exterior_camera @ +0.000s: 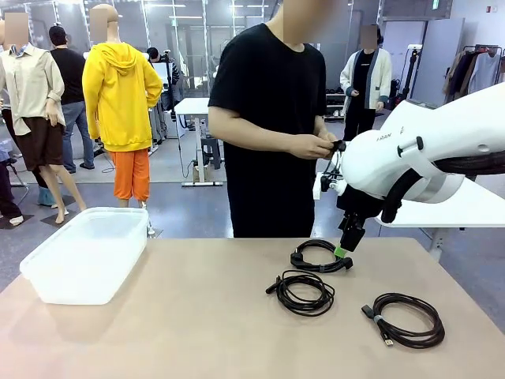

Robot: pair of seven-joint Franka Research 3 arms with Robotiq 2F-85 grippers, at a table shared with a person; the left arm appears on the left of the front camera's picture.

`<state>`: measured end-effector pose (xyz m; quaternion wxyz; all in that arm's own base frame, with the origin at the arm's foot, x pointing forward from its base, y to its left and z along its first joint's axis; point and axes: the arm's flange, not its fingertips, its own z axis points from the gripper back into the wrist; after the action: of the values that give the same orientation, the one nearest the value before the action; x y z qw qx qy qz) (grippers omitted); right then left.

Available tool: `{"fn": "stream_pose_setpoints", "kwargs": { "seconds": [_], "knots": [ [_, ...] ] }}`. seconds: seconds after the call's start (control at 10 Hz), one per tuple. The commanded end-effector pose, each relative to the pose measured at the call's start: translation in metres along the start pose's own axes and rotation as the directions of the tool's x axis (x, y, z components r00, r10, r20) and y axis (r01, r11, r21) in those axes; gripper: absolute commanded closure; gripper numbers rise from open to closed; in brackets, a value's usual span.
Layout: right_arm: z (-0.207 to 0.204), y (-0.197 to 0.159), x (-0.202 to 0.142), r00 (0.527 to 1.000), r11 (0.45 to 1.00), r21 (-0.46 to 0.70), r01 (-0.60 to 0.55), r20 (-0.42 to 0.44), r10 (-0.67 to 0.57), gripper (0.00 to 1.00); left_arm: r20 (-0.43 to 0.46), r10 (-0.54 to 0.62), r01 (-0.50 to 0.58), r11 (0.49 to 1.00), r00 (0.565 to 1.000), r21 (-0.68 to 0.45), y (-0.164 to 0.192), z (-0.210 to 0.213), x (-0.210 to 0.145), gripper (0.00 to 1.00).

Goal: Organize and store the cables.
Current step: Place the Power Cable into the Organizing box.

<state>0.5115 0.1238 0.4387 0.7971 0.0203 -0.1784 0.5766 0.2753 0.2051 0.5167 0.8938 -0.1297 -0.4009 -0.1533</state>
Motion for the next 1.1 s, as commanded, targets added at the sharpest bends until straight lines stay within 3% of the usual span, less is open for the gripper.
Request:
{"fn": "stream_pose_setpoints", "kwargs": {
  "seconds": [0.0, 0.6, 1.0],
  "knots": [
    [0.002, 0.0, -0.001, 1.0, 1.0, 0.001, 0.004, 0.014, -0.004, 0.0, -0.002, -0.003, 0.003, 1.0, 1.0, 0.002, 0.0, 0.0, 0.0, 0.0],
    [-0.042, -0.049, 0.018, 0.977, 0.975, 0.121, -0.186, -0.079, 0.196, 0.0, -0.002, -0.003, 0.003, 1.0, 1.0, 0.002, 0.0, 0.0, 0.0, 0.0],
    [-0.098, -0.061, 0.025, 0.942, 0.945, 0.162, -0.284, -0.138, 0.307, 0.0, -0.002, -0.003, 0.003, 1.0, 1.0, 0.002, 0.0, 0.0, 0.0, 0.0]
  ]
}}
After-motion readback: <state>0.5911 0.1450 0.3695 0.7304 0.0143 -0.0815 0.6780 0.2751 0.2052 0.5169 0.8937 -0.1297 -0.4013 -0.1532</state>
